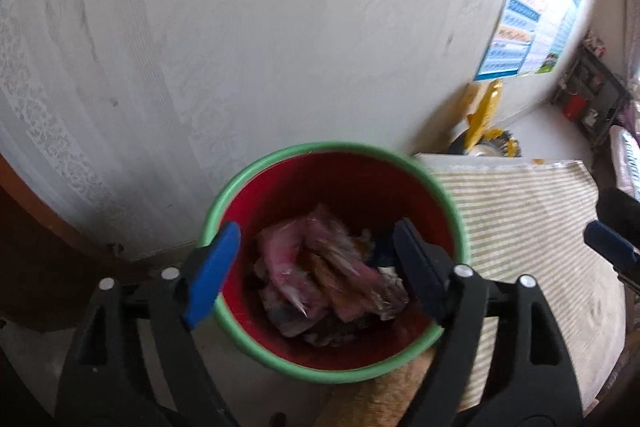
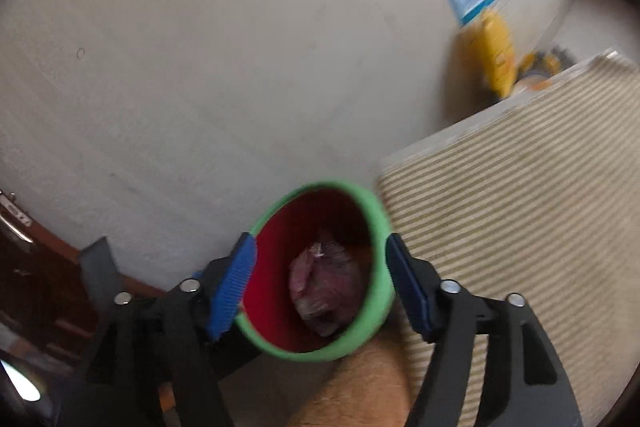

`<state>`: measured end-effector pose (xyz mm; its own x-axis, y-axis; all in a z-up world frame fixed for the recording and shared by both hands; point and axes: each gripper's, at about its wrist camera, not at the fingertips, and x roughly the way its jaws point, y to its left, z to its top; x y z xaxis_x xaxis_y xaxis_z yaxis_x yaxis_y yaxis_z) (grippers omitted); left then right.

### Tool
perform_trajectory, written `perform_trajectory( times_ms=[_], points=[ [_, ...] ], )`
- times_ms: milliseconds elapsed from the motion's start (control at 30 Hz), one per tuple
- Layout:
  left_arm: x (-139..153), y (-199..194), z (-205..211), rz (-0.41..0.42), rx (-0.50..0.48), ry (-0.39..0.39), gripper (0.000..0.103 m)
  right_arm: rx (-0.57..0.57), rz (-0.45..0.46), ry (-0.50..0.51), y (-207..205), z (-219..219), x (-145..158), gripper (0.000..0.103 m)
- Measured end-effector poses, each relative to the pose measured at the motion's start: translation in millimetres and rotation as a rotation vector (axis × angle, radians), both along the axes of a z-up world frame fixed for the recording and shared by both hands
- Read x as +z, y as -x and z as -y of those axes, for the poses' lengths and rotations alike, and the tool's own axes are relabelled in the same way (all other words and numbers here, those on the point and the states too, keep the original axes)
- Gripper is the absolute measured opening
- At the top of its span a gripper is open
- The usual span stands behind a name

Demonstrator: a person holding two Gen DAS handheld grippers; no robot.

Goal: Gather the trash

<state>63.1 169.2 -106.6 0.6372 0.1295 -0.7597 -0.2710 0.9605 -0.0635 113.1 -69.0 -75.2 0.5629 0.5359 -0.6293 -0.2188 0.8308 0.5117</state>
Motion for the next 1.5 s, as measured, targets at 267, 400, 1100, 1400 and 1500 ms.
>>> perform_trajectory(
  times_ms=[267, 400, 1100, 1400, 1500],
  points=[
    [52, 7, 69, 0.195, -0.123, 0.006, 0.098, -0.143, 0.239, 0.259, 68, 47, 41, 0.096],
    [73, 14, 104, 0.259, -0.193, 0.020, 0.098, -0.253, 0.384, 0.275, 110, 76, 60, 0.096],
    [105, 46, 173, 0.358, -0.252, -0.129, 0.098, -0.482, 0.448, 0.243, 167, 146, 68, 0.096],
    [101, 49, 175, 0.342, -0.259, -0.128, 0.098, -0.488, 0.430, 0.232, 164, 149, 64, 0.096],
    [100, 48, 173, 0.339, -0.254, -0.124, 0.098, -0.487, 0.424, 0.235, 163, 148, 62, 0.096]
  ],
)
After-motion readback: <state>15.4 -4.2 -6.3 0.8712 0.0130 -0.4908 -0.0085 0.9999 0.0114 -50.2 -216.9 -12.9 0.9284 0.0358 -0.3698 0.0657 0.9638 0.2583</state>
